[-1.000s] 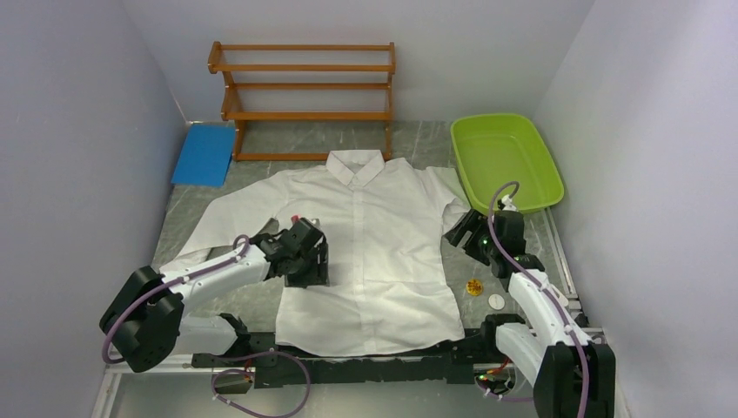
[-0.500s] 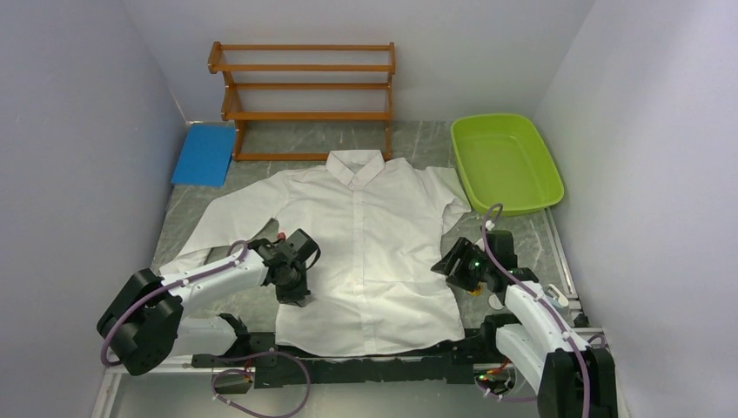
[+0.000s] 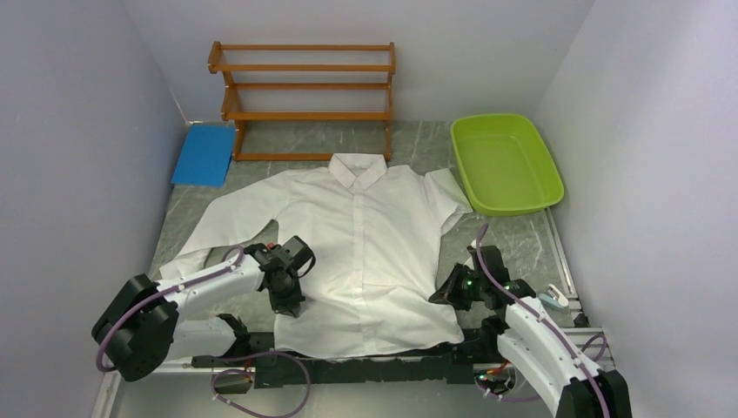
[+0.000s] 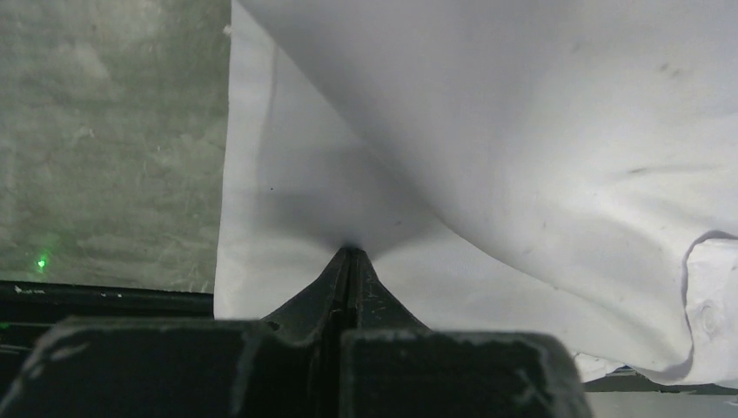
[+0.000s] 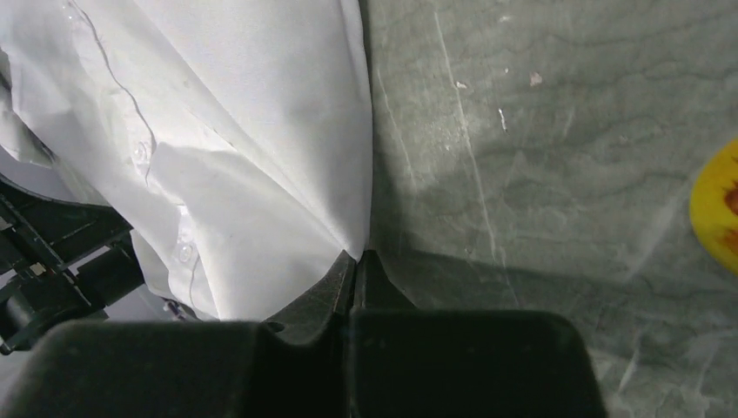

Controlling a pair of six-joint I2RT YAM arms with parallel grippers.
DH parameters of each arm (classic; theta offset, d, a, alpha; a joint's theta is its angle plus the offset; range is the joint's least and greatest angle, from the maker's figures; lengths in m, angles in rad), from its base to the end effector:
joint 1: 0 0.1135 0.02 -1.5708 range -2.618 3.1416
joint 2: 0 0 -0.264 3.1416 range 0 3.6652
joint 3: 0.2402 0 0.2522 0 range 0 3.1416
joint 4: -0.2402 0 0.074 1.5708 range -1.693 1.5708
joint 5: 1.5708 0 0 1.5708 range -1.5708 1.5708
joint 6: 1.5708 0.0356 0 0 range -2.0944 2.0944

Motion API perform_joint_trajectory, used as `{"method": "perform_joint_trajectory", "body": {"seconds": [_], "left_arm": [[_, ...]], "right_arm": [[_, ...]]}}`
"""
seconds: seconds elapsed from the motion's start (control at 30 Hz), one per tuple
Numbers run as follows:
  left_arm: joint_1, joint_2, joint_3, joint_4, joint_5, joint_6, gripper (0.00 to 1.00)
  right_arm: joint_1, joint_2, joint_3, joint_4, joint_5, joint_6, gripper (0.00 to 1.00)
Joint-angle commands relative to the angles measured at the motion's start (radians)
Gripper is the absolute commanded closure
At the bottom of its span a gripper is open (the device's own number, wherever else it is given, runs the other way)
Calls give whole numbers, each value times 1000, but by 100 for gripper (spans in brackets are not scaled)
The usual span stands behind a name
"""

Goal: Pin the brooch onto the clothing
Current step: Flatten out the clothes at the center of the board, then pick up the brooch from the center of the board.

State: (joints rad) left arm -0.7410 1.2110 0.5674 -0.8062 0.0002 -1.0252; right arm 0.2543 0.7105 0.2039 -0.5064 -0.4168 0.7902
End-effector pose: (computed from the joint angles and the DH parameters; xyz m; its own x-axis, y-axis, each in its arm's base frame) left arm 0.1271 -0.1163 0.1528 -0.9571 -0.2829 -0.0625 -0.2758 0.9557 -0.1033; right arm 0.1121 0.0440 0.1289 -0.8886 0.4403 -0.1284 0.2756 0.7365 0.6178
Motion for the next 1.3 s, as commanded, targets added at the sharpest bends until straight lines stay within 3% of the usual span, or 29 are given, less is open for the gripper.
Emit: {"method": "perform_joint_trajectory", "body": {"seconds": [0.0,0.13,0.23,0.33,0.37,0.43,0.5,0.57,0.67,1.0,1.27], "left_arm": [[-7,-41,-53,-101,23,-98,97],[-18,-137,-34,-176,5,-147,97],[-22,-196,10,-179,1,-130,97],[-21,-234,80,-163,-38,-67,97],[-23,-244,106,-149,-46,-38,95],[-22,-269,132,-112,-53,18,81],[-22,-299,147,-59,-55,66,52],[-21,-321,141,11,-38,103,31],[-22,-316,116,168,-1,146,15],[-22,-46,148,526,190,257,7],[-28,142,214,673,249,292,8]], "right_arm": [[8,-77,13,-135,32,12,100],[9,-107,33,-148,45,-9,97],[10,-97,63,-118,38,-42,79],[10,-84,107,-111,80,-67,48],[10,-83,111,-89,73,-60,45],[10,-87,123,-56,61,-49,42],[10,-84,152,-42,82,-49,38],[10,-74,190,-45,122,-64,36],[10,-54,221,-28,168,-58,29],[-11,36,292,-26,332,-60,30],[-144,6,317,-138,458,9,25]]}}
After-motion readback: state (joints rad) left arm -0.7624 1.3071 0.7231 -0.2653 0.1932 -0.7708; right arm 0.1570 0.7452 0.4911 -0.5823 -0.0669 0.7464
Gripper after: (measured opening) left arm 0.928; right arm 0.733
